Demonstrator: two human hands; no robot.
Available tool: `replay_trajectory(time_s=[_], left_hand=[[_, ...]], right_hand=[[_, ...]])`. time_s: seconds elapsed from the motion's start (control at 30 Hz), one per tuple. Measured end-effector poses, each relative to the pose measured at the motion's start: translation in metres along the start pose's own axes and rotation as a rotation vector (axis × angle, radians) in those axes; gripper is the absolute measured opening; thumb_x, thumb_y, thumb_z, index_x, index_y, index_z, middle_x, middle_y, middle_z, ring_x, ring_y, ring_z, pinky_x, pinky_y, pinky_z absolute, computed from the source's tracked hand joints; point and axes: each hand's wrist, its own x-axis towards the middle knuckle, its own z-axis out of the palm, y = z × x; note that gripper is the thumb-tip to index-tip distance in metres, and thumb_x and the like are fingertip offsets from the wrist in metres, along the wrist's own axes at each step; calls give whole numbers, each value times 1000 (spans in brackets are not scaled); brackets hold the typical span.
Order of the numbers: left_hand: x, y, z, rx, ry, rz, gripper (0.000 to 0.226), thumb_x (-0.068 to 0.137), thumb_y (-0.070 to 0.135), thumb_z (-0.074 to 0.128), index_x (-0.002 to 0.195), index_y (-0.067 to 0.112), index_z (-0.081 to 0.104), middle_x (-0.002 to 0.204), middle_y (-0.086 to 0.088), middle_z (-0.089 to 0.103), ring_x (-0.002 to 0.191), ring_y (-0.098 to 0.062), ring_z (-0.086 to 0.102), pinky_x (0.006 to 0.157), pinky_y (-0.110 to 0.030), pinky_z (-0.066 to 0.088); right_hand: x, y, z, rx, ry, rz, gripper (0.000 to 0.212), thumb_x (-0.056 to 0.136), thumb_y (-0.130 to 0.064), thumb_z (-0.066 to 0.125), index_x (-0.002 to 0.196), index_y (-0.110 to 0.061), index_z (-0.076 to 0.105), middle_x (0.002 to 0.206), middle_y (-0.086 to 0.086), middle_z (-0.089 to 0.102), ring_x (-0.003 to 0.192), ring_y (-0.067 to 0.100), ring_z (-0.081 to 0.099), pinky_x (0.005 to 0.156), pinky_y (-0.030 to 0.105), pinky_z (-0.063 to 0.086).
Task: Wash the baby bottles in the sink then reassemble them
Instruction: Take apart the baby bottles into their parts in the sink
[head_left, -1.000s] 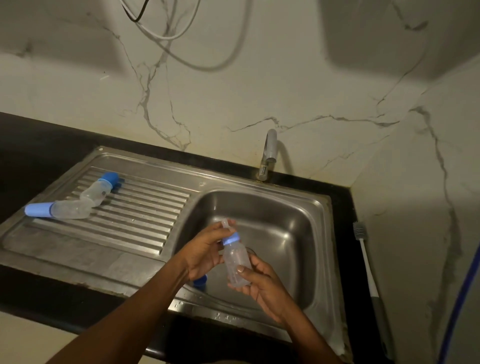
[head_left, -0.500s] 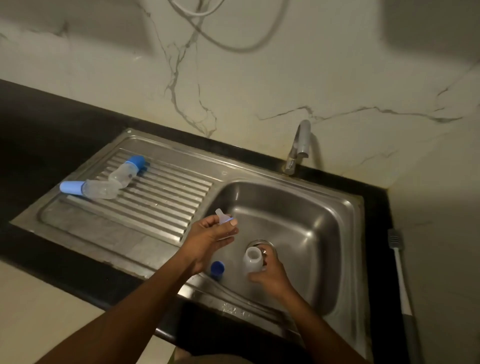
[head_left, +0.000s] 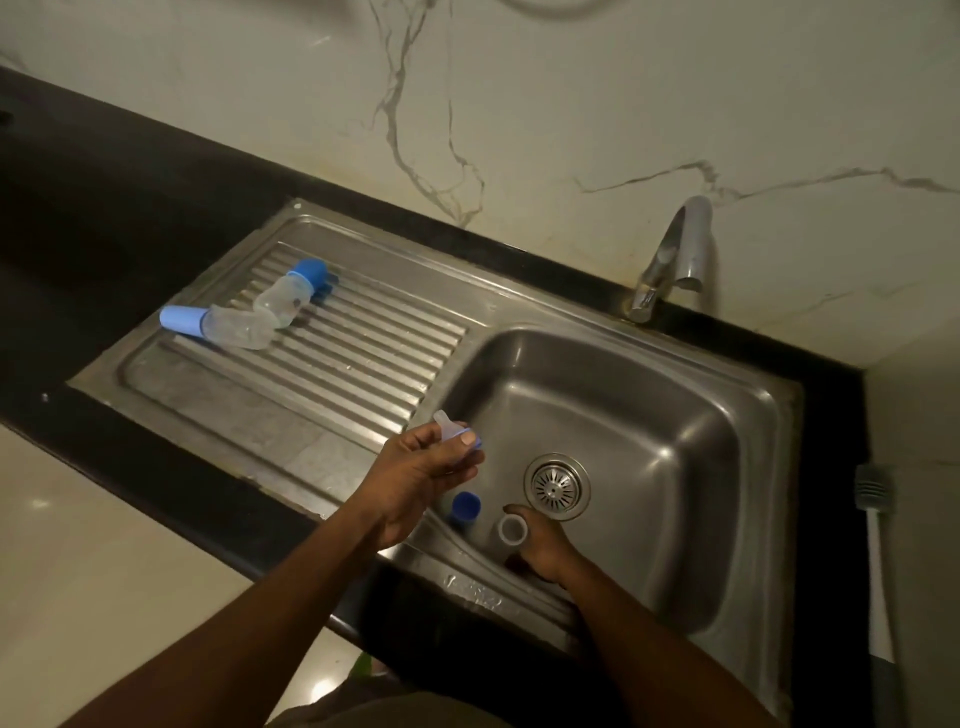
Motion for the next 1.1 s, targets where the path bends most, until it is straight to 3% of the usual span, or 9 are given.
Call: replay_trajectory(time_s=[0.13,0.4,0.47,0.53,0.63,0.7,0.83,0.97,1.1], left_hand=[[0,-6,2,-9,-15,-23,41,77,17,73,114,0,67,108,-17,73,107,-32,69,94,-37,56],[-7,-6,8,-83,-54,-94,38,89,19,67,120,-2,62,112,-20,71,109,-38,68,96,-44,55],[-9,-4,12,-124,-63,-143,33,94,23,61,118,1,64,112,-20,71,102,-35,71,86,-38,60],[-10,-4,17,-81,-66,-204,33,99,28,54,115,1,65,108,-21,72,87,-28,73,69,-29,58],[-10,-9,25,-6,-82,-239,36,101,31,51,110,-1,65,100,-21,73,67,-21,66,57,-24,50],[-9,-11,32,44,-121,-221,41,101,34,52,116,-1,66,106,-18,73,68,-18,61,61,-25,47],[-9,-13,46,128,-147,-102,50,94,37,64,121,-6,65,101,-16,68,71,-15,57,63,-25,45],[-12,-19,55,91,-176,0,44,95,25,62,117,-14,63,107,-27,68,84,-19,64,72,-24,54],[-16,-20,61,51,-265,55,38,88,15,63,116,-12,65,117,-33,66,103,-32,65,90,-32,56]], right_hand=[[1,4,2,2,-27,45,64,88,-9,68,147,-13,42,151,5,44,139,19,41,107,18,27],[-14,10,-8,107,-16,127,76,80,5,60,150,-14,36,147,8,47,134,23,46,106,22,37],[-23,0,-18,150,181,87,62,78,10,56,138,-9,53,135,10,58,128,26,54,101,22,40],[-39,-26,-36,368,377,13,38,84,8,56,114,-12,67,112,6,68,110,28,64,95,36,51],[-76,-80,-69,875,215,-136,22,96,-5,57,114,-13,68,103,5,70,91,21,68,73,37,58],[-96,-100,-83,902,135,-244,23,98,-15,58,118,-11,68,104,5,71,88,17,68,67,31,55],[-116,-101,-90,819,264,-288,17,89,-10,70,106,-12,72,98,10,75,76,17,69,69,26,53],[-130,-94,-89,880,405,-305,20,80,1,76,94,-14,75,92,13,76,84,28,73,79,35,58],[-137,-98,-85,838,591,-334,18,77,3,77,84,-13,77,80,13,76,75,30,72,73,38,59]])
